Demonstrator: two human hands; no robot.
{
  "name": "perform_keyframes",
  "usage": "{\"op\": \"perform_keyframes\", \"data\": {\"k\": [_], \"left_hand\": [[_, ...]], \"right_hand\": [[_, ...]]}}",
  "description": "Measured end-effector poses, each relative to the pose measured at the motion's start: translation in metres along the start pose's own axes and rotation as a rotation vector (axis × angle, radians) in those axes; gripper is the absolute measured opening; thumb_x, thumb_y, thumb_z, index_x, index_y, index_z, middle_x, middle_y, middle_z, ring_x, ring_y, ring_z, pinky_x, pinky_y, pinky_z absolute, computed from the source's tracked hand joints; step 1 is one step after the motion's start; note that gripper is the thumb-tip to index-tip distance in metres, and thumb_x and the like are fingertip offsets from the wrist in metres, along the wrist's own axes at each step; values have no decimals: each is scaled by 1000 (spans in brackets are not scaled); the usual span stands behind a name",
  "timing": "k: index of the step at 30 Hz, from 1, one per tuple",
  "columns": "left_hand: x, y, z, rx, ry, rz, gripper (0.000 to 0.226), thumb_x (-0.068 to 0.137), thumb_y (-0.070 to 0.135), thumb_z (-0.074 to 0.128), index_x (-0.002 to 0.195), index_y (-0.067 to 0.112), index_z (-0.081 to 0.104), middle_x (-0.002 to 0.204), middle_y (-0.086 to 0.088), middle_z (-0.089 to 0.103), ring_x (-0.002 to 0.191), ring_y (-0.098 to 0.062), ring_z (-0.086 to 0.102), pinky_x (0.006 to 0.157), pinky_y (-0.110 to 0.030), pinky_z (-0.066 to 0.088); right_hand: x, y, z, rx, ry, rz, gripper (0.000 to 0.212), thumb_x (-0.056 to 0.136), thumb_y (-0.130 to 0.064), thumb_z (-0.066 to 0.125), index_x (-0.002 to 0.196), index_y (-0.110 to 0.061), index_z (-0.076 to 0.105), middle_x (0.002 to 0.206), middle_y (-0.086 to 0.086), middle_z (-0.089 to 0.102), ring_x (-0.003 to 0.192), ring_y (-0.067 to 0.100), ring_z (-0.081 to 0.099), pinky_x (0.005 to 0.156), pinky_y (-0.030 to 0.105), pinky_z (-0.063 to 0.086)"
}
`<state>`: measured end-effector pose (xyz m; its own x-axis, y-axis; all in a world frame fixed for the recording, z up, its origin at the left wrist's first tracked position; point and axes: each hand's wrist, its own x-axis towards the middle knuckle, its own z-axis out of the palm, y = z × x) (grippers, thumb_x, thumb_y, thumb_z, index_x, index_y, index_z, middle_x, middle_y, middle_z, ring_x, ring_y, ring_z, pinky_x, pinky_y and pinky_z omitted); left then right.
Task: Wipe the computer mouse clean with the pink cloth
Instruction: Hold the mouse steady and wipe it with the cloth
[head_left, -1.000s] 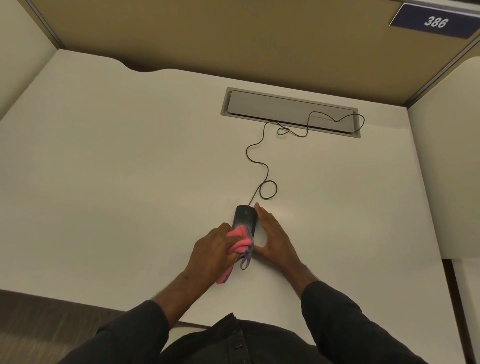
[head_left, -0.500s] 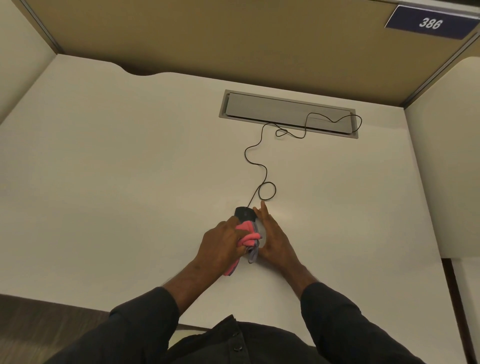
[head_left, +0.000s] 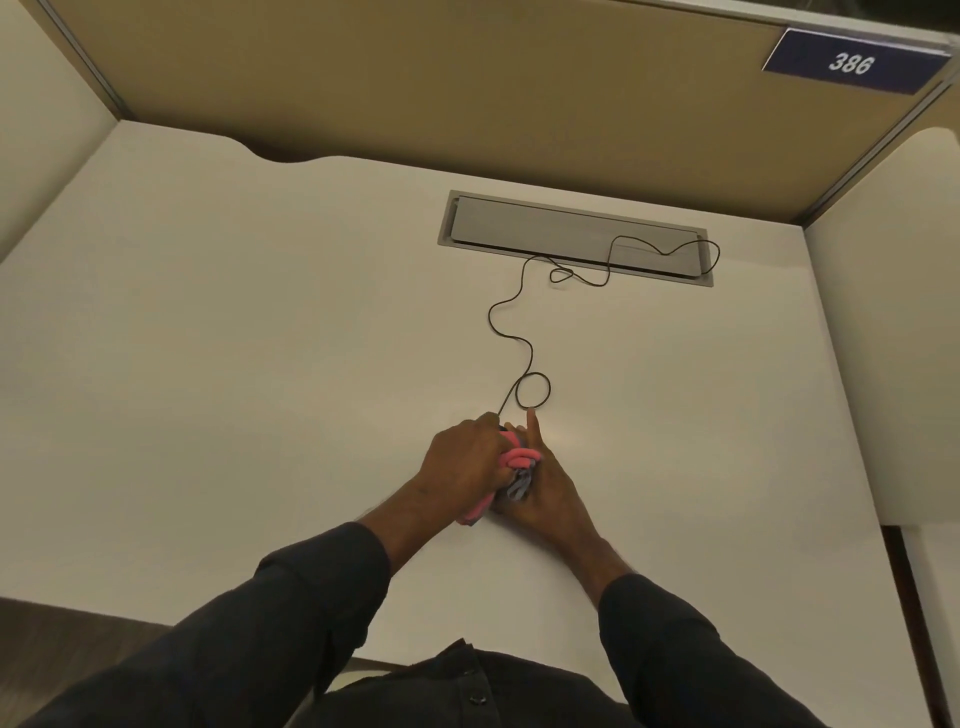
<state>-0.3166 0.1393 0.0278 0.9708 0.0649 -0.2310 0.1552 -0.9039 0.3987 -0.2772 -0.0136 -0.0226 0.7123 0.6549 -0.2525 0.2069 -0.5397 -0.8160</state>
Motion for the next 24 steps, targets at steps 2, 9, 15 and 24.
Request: {"op": "perform_keyframes", "data": {"k": [2,9,15,24], "left_hand": [[3,-2,-1,-14,-8,-26,29,85,47,63,101,24,70,86,4,44,75,-18,52,66,-34,47],[11,-10,-5,-113,-23,-85,33,83,50,65,96,21,71,87,2,53,74,-17,57,68,-35,52],[16,-12,-1,-174,-1,-168,41,78,50,70,100,16,65,89,3,56,73,-15,58,68,-36,55],[22,-21,2,-401,42,-315,30,72,43,72,72,14,63,78,3,57,72,-17,60,62,-35,50]], "right_hand": [[-2,8,1,31,35,-2,96,77,-30,78,149,5,25,136,-1,52,124,13,53,107,20,39],[-4,11,4,52,43,28,120,67,-67,79,157,-17,17,146,-29,41,134,-6,42,108,12,34],[-7,9,7,80,77,21,131,58,-80,75,158,-19,15,141,-35,36,127,-22,36,102,1,30],[-6,1,3,45,76,-33,130,63,-61,86,155,-43,-3,153,-21,37,133,-5,44,105,13,40]]}}
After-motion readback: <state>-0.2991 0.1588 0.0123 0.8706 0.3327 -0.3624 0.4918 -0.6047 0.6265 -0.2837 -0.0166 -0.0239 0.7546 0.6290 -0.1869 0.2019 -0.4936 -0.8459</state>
